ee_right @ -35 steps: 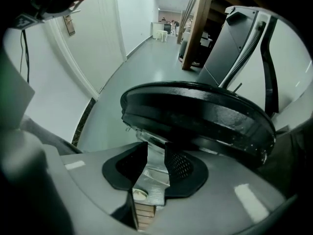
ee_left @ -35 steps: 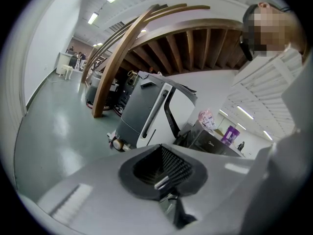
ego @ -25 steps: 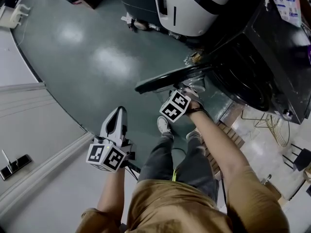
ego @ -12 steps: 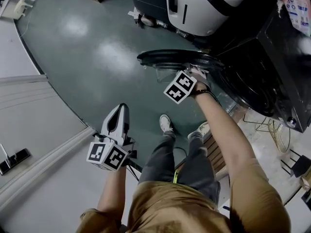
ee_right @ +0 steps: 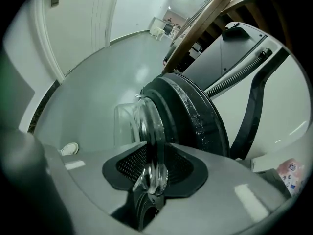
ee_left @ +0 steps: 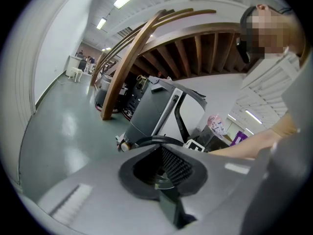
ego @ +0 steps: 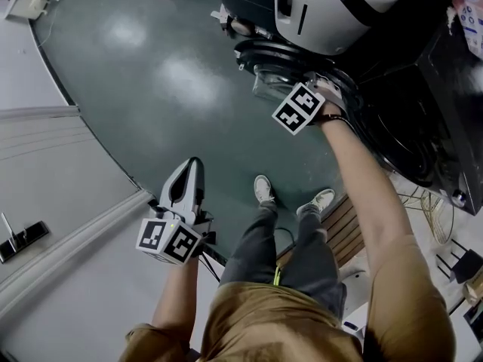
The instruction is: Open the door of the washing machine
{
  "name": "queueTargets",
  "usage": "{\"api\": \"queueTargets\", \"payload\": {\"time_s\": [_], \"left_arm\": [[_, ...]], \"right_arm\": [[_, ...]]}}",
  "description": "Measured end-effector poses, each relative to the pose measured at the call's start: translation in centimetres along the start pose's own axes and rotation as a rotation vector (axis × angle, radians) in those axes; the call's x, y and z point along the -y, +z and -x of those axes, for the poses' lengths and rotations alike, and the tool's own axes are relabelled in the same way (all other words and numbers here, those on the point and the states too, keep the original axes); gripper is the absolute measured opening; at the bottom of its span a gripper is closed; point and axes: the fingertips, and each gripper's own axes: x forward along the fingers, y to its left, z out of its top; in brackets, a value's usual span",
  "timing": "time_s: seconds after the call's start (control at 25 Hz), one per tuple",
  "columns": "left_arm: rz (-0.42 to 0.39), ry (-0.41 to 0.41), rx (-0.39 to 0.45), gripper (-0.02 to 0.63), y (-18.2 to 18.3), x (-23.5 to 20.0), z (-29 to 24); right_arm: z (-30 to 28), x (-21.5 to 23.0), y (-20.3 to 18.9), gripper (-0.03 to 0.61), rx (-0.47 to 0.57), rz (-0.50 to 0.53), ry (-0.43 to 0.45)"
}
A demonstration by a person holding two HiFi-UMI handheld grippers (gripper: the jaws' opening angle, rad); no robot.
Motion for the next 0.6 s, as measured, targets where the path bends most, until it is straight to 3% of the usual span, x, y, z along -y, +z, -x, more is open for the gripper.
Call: {"api": "queueTargets", "payload": {"time_s": [0.4, 0.48, 0.6], "left_arm": [[0.007, -0.002, 0.012, 0.06, 0.0, -0.4, 0.9], [0.008, -0.011, 0.011, 0.06, 0.2, 0.2, 0.8], [0.012, -0.033, 0.008, 0.06, 0.6, 1.7, 0.5]], "right_arm": [[1.1, -0.3, -0.1, 0.087, -0.013, -0.014, -0.004], [2.3, -0.6, -0.4, 0.019, 0.001, -0.034, 0.005], [4.6, -2.0, -1.3, 0.005, 0.027, -0.041, 0.058]]}}
